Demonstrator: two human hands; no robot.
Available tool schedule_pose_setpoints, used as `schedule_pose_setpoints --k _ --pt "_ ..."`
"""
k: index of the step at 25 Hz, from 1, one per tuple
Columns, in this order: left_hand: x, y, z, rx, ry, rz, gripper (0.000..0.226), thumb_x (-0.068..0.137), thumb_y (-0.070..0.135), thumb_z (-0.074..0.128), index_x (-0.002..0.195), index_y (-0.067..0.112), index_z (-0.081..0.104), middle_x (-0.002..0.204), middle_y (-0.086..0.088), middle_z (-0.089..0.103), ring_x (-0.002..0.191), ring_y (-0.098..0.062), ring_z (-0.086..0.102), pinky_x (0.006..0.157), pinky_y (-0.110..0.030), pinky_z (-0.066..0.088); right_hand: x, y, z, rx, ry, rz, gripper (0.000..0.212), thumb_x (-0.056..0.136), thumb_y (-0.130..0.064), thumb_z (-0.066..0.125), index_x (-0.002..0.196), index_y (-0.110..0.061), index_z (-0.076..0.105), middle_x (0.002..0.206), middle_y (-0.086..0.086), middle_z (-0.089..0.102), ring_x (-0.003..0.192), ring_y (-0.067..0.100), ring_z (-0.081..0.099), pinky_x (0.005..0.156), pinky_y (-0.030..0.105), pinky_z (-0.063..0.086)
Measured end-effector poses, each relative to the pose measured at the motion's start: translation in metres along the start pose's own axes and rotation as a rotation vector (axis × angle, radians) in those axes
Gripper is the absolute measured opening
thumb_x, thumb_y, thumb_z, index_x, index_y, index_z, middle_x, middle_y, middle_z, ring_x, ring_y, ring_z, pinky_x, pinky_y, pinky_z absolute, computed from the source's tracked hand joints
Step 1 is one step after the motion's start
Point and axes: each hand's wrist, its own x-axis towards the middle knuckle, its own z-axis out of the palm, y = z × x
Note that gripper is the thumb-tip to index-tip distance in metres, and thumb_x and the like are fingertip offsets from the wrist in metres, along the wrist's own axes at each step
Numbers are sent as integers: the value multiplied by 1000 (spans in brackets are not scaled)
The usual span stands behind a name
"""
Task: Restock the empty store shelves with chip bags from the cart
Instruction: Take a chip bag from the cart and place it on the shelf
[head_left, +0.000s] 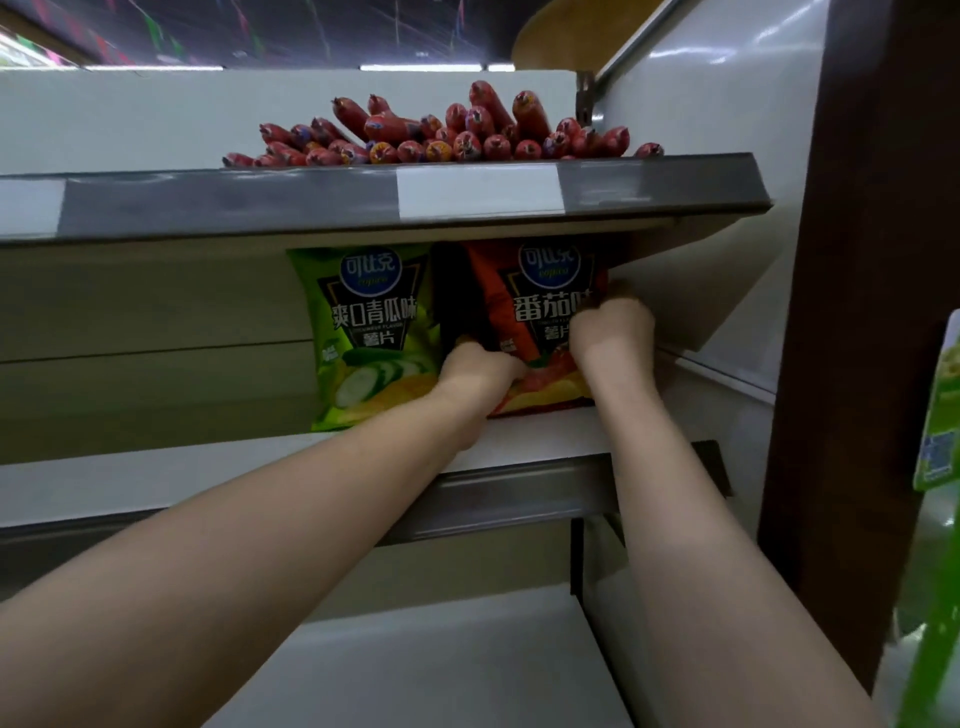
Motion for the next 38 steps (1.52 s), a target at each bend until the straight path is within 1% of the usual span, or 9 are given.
schedule_pose_setpoints --k 3,5,7,10,13,18,28,32,38 --pt "-13 -4 -20 -46 94 149 29 86 6 61 113 10 49 103 -7 58 95 -22 57 83 -30 49 -21 -17 19 62 79 -292 13 90 -4 46 81 -10 53 86 -2 49 78 11 50 68 16 37" --pt "-33 -8 -49 -32 171 227 23 86 3 58 105 13 53 101 -7 61 94 -22 59 81 -28 48 -50 -38 39 171 6 -389 33 88 -3 47 59 -17 39 65 -5 42 60 7 42 52 11 31" --pt "-44 -15 -87 -32 232 256 19 85 0 56 96 16 54 96 -5 61 91 -20 58 82 -31 49 -70 -59 61 262 -86 -418 39 88 -5 48 54 -19 35 58 -6 40 53 5 38 44 11 28" --pt "-71 -26 -155 -26 354 255 21 85 -1 54 83 21 55 86 0 60 84 -19 56 79 -33 48 -114 -93 103 341 -219 -395 35 89 -8 48 56 -19 42 60 -3 50 55 9 51 50 12 39" --pt "-107 -41 -230 -15 499 227 25 86 -1 51 78 23 54 79 2 58 81 -19 56 80 -36 49 -167 -119 152 490 -384 -359 28 90 -8 45 66 -22 51 66 1 62 57 16 61 64 32 52" --pt "-192 -77 -378 3 756 121 22 84 1 52 81 22 55 81 1 59 83 -22 59 76 -36 50 -290 -171 240 658 -678 -286 25 88 -2 42 72 -17 54 60 3 61 41 10 54 56 29 48" --pt "-375 -133 -614 55 1180 -51 17 87 1 47 90 16 55 79 -1 57 76 -18 55 65 -27 46 -545 -267 372 729 -1121 -222 24 89 -2 39 76 -15 56 64 5 63 49 16 57 54 26 49" --pt "-417 -154 -676 11 1306 -88 16 87 1 49 92 14 56 84 -4 57 76 -18 56 71 -35 54 -613 -290 418 741 -1258 -219 25 90 -3 39 77 -16 56 65 6 64 51 16 58 51 23 48" --pt "-436 -188 -766 60 1457 -150 16 88 -5 47 91 8 56 87 -8 56 67 -13 54 45 -17 45 -689 -318 509 766 -1428 -220 24 91 -3 40 80 -15 57 68 8 65 52 15 59 55 28 52"
